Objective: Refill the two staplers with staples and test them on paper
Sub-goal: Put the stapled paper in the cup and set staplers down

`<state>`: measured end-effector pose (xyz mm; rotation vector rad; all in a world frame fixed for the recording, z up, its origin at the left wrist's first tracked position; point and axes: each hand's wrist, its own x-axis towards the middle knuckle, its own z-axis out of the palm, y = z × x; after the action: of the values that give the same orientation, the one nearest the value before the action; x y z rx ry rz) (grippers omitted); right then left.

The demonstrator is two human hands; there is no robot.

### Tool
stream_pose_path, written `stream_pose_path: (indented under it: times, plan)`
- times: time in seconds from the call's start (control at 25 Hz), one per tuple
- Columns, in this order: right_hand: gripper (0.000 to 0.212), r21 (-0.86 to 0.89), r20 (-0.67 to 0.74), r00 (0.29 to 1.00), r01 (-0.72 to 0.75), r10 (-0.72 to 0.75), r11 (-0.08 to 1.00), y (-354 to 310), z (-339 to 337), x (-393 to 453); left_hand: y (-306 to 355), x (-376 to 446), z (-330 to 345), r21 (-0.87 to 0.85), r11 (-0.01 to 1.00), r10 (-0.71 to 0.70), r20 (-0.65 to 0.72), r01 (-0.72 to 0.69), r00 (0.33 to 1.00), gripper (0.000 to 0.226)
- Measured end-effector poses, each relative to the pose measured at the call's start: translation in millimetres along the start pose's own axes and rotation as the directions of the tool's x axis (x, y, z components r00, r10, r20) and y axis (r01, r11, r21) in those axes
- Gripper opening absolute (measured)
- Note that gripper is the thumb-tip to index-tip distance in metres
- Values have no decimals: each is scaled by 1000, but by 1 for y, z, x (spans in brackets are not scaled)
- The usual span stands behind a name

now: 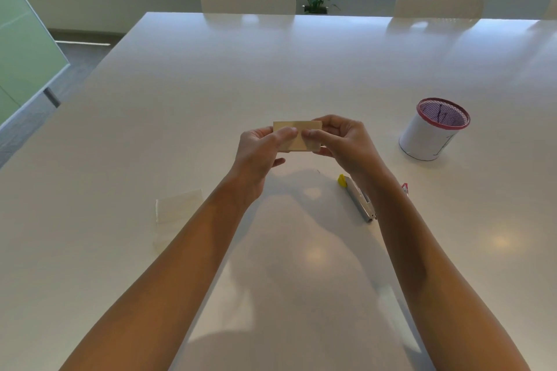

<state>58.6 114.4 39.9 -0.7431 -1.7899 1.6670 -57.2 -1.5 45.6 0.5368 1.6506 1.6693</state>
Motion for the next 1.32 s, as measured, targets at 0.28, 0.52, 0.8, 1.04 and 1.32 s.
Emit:
stream_pose_path:
  times: [0.28,0.52,0.8,1.04,1.32]
  plan:
    - [6,-10,-18,1000,11,-11,1000,-2,3,-3,0,1,1,8,1000,15,-63,-15,998,8]
    - [8,-12,32,999,2,-2,1000,0,3,-6,-2,0,1,15,1000,27,-46,-27,999,6]
    - [11,-18,38,999,6,-5,1000,-1,3,-6,-1,2,-2,17,999,43,-22,-43,999,6]
    - [14,-20,13,1000,0,0,1000,-1,3,-5,-1,4,-3,5,999,36,10,-36,999,11]
    - [14,-24,-8,1000,2,-2,1000,2,-1,-7,-4,3,3,53,996,71,-10,-70,997,15]
